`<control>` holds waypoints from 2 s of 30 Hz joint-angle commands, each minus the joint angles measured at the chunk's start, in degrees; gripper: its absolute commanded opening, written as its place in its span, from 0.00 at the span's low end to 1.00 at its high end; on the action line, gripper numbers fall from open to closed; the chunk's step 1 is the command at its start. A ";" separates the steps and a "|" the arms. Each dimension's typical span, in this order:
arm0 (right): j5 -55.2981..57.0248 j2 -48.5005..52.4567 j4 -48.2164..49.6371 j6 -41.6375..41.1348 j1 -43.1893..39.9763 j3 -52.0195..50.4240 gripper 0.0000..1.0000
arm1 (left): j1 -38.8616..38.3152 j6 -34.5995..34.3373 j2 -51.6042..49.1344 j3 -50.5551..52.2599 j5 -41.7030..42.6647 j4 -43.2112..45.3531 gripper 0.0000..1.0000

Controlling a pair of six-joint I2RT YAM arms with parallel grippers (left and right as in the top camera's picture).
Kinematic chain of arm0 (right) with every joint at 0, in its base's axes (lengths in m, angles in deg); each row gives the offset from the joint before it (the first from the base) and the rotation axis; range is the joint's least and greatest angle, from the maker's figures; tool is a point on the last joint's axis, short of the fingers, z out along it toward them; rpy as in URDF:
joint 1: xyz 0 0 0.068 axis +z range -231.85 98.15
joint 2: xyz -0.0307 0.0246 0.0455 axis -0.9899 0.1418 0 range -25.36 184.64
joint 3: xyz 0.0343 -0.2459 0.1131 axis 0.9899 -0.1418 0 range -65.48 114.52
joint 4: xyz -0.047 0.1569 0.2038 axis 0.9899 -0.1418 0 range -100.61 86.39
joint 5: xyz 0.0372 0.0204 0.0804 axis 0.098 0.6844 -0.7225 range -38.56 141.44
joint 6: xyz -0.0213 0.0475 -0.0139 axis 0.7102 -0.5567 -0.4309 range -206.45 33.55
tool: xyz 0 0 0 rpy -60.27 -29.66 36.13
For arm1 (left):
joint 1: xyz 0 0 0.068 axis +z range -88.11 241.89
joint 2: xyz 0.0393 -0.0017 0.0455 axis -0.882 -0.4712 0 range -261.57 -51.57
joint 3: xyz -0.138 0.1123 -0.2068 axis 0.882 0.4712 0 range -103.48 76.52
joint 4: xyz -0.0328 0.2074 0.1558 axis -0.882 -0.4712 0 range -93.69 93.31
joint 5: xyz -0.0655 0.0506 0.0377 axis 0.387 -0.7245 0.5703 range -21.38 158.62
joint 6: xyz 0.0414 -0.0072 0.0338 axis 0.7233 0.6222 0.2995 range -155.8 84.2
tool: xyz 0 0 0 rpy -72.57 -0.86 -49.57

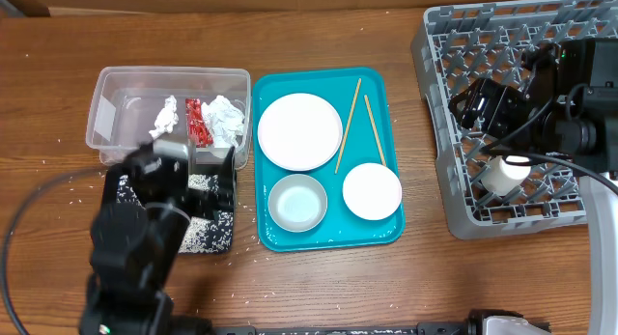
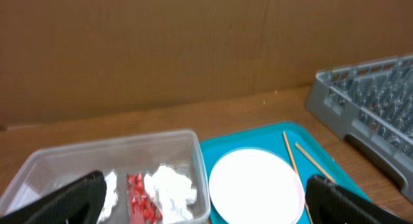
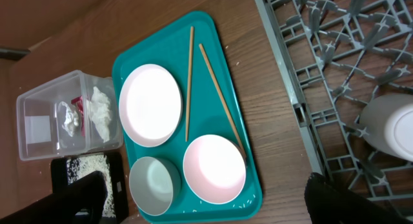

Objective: Sort waste into correct bins and load items into the dishwasher

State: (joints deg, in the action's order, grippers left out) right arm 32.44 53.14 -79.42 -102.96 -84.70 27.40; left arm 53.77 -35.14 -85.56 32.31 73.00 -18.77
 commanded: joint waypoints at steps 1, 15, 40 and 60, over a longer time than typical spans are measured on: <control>0.57 -0.04 0.33 0.04 0.33 0.46 1.00 | 1.55 1.77 8.96 10.05 4.68 6.25 1.00; 0.57 -0.04 0.33 0.04 0.33 0.46 1.00 | 1.73 2.54 33.31 35.71 4.28 14.67 1.00; 0.57 -0.04 0.33 0.02 0.33 0.46 1.00 | 1.77 2.38 33.73 43.67 3.78 17.90 1.00; 9.22 10.58 1.81 -3.26 20.90 0.46 0.85 | 1.77 2.38 33.73 43.67 3.78 17.90 1.00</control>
State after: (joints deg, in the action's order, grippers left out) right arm 33.68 59.94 -77.52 -104.69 -69.34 27.40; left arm 55.19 -33.69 -52.45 75.42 76.78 -1.16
